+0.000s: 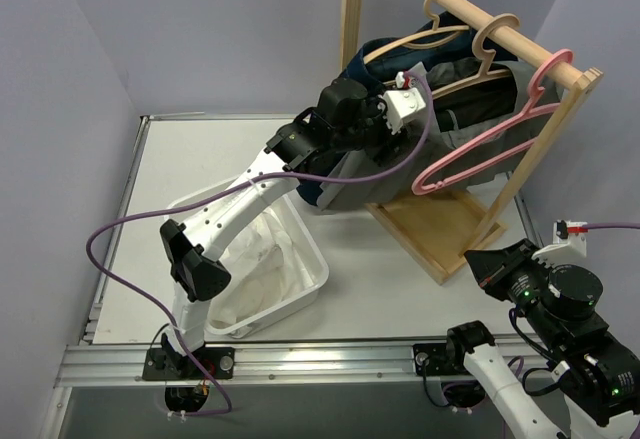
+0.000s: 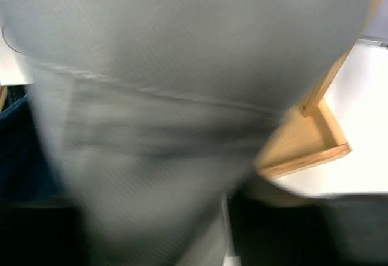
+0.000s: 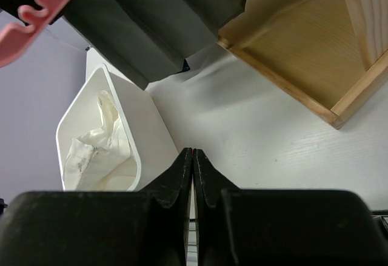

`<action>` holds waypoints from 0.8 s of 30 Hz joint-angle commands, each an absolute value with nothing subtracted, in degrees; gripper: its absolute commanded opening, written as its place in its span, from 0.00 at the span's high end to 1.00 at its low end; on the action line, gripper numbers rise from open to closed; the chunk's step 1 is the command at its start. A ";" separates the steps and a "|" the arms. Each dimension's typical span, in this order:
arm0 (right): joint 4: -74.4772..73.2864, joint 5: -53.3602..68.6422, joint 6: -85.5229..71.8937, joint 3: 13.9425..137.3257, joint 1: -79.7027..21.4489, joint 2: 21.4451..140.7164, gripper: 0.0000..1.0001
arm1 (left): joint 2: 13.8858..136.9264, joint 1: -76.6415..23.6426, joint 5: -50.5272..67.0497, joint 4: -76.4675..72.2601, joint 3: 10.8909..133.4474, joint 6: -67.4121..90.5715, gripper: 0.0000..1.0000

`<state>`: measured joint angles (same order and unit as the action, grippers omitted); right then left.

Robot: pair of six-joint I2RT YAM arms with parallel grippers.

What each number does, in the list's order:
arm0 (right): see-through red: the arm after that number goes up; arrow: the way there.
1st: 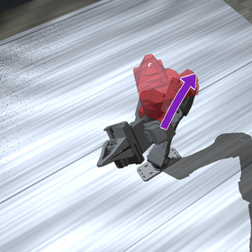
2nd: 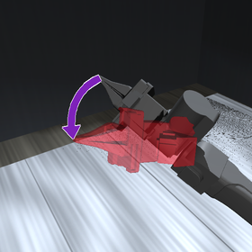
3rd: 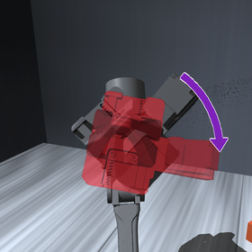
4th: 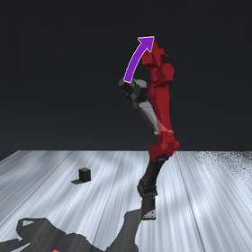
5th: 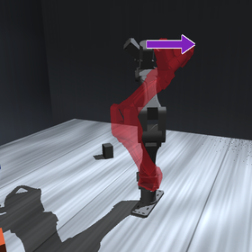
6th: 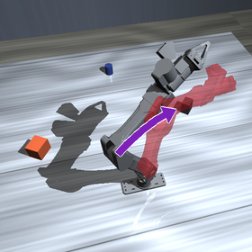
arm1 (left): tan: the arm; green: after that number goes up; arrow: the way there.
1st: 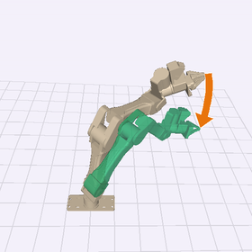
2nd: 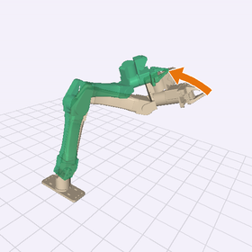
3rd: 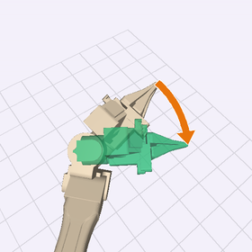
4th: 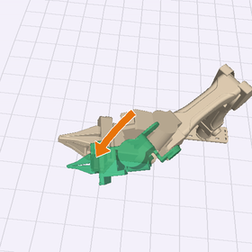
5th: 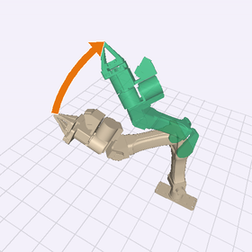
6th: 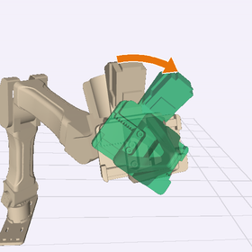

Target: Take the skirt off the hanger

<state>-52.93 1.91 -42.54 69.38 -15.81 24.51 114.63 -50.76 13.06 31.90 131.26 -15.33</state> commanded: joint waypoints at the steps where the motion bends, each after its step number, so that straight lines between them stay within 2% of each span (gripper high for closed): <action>1: -51.59 0.97 -42.10 69.61 -16.00 24.96 1.00 | 114.08 -50.36 16.00 27.60 134.03 -10.74 0.62; 2: -51.50 1.05 -42.10 69.61 -16.00 24.96 1.00 | 113.82 -50.36 16.00 26.99 133.86 -9.68 0.74; 3: -51.59 1.05 -42.10 69.52 -16.00 25.05 1.00 | 113.64 -50.36 15.82 26.63 133.77 -7.67 0.97; 17: -51.86 1.32 -41.04 70.49 -16.00 24.96 1.00 | 96.34 -50.36 8.97 11.88 117.43 5.18 0.98; 24: -51.77 1.32 -41.57 70.66 -16.08 24.52 1.00 | 96.41 -50.19 9.48 10.72 120.76 7.20 0.98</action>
<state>-52.95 1.91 -41.91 69.56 -15.81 24.51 96.47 -50.63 10.15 14.79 118.26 5.32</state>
